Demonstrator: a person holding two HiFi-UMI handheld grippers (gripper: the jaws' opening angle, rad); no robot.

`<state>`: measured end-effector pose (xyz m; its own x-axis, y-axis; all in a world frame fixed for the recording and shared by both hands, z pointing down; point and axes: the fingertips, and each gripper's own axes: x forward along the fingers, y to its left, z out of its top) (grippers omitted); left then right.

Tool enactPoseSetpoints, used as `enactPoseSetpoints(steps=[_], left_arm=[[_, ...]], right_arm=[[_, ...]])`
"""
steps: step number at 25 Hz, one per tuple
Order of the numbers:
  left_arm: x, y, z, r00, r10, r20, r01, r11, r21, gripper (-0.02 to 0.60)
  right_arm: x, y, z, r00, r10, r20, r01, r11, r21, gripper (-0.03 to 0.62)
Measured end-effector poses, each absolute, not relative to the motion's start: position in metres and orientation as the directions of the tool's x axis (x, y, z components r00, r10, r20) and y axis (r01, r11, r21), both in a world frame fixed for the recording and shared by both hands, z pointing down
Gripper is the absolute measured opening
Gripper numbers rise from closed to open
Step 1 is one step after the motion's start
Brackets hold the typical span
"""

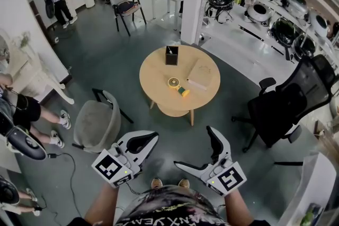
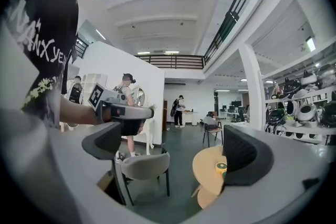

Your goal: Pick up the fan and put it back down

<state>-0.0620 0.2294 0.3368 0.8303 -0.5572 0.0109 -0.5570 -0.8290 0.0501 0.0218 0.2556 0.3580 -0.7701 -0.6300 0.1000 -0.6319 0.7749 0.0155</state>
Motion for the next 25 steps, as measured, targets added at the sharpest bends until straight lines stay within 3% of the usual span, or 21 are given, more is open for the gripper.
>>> enactPoseSetpoints(steps=[25], left_arm=[[-0.021, 0.24, 0.335, 0.82, -0.572, 0.026, -0.572, -0.82, 0.026, 0.012]], right_arm=[[0.067, 0.263, 0.361, -0.776, -0.625, 0.081, -0.627, 0.779, 0.002, 0.587]])
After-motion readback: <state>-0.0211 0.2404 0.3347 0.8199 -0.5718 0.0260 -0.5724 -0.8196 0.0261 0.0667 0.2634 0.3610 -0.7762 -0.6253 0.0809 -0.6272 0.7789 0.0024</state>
